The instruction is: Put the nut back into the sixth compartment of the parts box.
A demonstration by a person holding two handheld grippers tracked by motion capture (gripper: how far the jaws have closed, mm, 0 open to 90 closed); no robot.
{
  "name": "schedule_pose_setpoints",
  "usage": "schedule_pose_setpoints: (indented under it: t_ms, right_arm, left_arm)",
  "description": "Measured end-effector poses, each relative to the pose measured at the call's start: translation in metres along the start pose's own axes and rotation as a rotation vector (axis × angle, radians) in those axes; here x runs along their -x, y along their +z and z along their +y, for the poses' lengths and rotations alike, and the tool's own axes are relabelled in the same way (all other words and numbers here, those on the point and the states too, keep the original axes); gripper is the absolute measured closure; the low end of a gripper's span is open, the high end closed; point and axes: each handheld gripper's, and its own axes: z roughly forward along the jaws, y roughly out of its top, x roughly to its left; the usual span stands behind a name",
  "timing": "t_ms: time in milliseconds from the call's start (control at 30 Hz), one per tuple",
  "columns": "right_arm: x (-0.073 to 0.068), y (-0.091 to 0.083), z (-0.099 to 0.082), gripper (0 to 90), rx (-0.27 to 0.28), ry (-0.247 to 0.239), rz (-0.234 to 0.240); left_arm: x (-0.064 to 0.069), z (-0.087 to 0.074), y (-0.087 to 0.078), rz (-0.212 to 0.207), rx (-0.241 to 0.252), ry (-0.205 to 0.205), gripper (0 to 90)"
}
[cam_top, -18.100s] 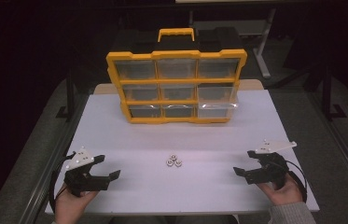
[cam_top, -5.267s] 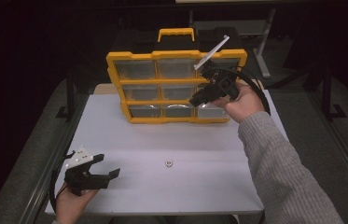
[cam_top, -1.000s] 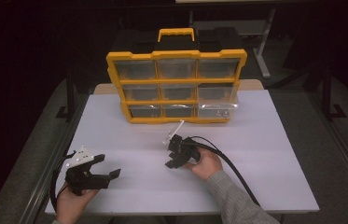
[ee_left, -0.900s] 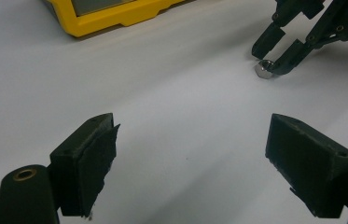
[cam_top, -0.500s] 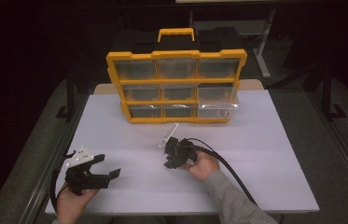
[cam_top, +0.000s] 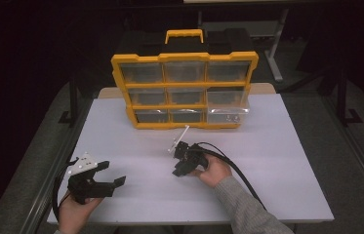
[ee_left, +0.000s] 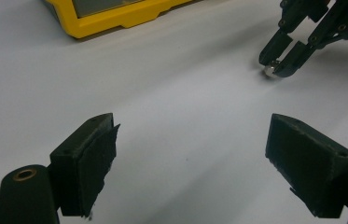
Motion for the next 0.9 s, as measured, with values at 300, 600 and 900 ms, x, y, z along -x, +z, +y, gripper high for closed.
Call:
schedule_pose_setpoints:
  t_ms: [300, 600, 900]
  right_arm:
    - [0.001, -0.026, 0.001, 69.0, 0.044, 0.017, 0.047]
    - [0.004, -0.066, 0.004, 69.0, 0.087, 0.034, 0.052]
    - [0.006, -0.118, 0.014, 69.0, 0.124, 0.027, 0.016]
  left_arm:
    - [0.000, 0.000, 0.001, 0.000, 0.001, 0.005, 16.1]
    - [0.001, 0.000, 0.001, 0.001, 0.004, 0.008, 16.1]
    - [0.000, 0.001, 0.001, 0.004, 0.002, 0.019, 16.0]
